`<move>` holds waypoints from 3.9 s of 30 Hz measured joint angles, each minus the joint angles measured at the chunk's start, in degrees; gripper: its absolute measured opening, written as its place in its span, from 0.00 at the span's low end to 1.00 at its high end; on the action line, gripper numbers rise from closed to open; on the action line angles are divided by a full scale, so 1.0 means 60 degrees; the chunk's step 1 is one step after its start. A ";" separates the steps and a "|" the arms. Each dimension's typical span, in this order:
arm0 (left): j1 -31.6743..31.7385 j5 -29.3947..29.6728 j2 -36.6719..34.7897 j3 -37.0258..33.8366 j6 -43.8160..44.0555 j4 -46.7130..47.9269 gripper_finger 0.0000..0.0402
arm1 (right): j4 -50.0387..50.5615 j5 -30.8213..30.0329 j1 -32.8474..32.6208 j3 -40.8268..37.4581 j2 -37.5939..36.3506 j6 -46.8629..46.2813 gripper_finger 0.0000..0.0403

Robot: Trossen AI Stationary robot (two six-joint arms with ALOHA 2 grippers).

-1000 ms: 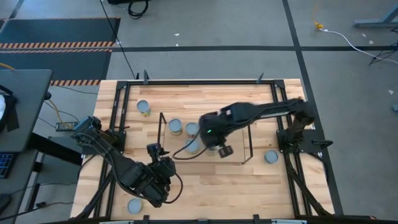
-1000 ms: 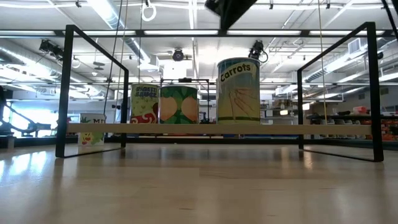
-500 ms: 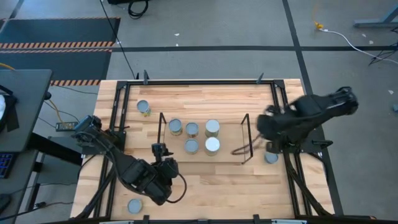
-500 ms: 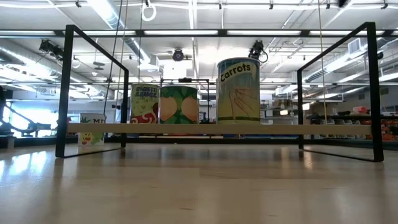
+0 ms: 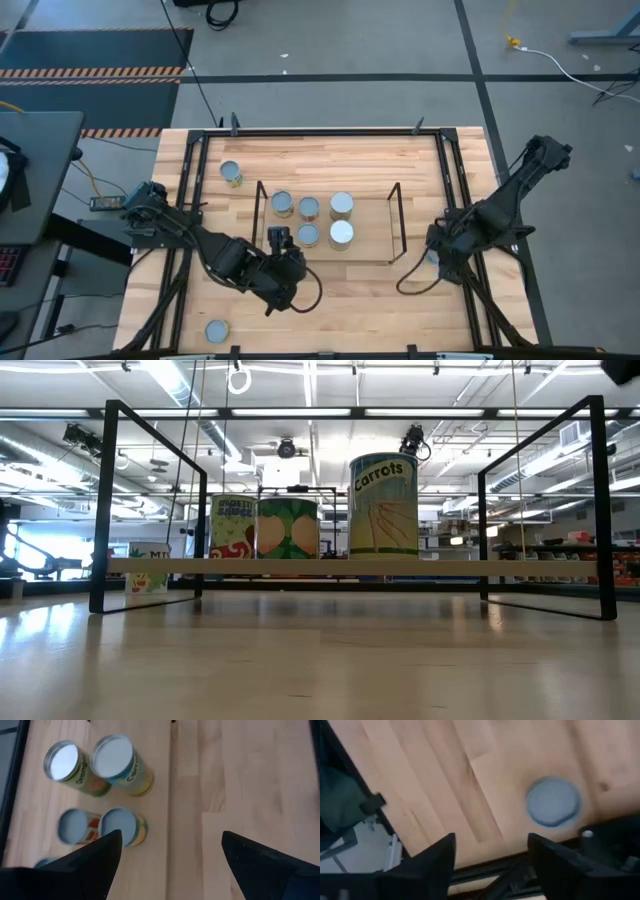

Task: Pick and place cans onto a shelf
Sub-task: Put the blue tuna can on the shelf

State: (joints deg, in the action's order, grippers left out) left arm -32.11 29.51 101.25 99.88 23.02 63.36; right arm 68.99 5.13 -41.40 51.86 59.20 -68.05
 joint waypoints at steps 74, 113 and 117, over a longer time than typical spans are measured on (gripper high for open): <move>0.0327 -0.0039 -0.0004 0.0000 -0.2210 -0.2595 0.87 | -0.5089 0.0383 -0.1451 -0.0166 0.4569 0.4122 0.02; 0.0328 -0.0484 -0.0253 0.0000 -0.1697 0.0644 0.87 | -0.1798 -0.1888 0.5500 0.3446 0.4973 1.1993 0.01; 0.0345 -0.0363 -0.0395 0.0000 -0.1608 0.0728 0.87 | -0.1741 -0.1751 0.6198 0.3373 0.4973 1.3048 0.01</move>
State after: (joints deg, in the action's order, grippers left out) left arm -30.04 27.33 98.88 99.88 13.37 67.72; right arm 58.54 -5.38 -4.22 72.09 89.03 10.24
